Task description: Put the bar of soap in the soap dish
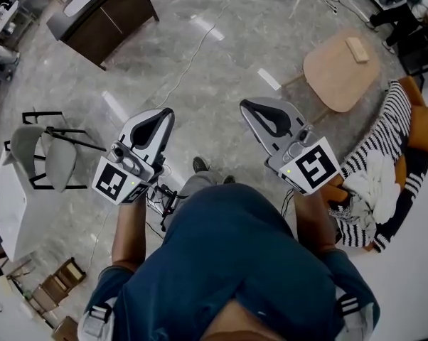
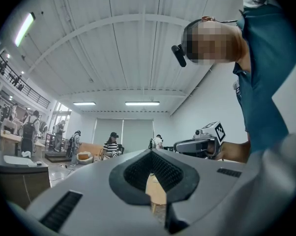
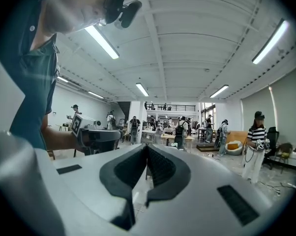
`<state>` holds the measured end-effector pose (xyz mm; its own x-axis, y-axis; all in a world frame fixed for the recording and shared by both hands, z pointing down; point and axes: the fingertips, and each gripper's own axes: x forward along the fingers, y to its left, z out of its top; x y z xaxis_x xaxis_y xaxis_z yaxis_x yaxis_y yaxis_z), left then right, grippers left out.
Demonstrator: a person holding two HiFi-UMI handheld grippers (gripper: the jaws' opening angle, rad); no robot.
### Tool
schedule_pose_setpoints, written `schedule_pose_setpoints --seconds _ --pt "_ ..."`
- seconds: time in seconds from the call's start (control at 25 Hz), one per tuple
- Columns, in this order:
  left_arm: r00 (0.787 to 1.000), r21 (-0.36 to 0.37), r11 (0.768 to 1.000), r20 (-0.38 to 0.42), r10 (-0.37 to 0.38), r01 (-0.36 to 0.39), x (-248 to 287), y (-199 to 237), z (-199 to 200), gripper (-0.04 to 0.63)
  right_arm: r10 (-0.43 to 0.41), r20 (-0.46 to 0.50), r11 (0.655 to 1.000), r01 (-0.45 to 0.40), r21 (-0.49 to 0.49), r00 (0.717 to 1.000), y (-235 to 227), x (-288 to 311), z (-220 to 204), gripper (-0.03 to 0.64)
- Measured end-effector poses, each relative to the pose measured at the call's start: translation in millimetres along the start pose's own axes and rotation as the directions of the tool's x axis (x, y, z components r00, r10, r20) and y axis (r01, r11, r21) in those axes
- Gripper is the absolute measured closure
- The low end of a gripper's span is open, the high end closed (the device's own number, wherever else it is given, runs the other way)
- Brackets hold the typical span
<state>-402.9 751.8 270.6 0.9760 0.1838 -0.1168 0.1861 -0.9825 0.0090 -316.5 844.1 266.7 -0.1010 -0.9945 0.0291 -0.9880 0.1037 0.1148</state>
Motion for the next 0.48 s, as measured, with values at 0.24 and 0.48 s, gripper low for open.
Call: schedule_pose_setpoints --seconds 0.24,0.48 --pt "0.999 0.003 1.0 0.026 -0.023 0.022 12 50 9 0.592 -0.014 -0.005 1.0 0.014 -0.016 1.0 -22 45 6 0.603" --pt "0.998 -0.011 0.999 0.024 -0.052 0.052 17 102 6 0.592 -0.037 -0.017 0.999 0.037 -0.022 0.999 -42 96 5 0.603"
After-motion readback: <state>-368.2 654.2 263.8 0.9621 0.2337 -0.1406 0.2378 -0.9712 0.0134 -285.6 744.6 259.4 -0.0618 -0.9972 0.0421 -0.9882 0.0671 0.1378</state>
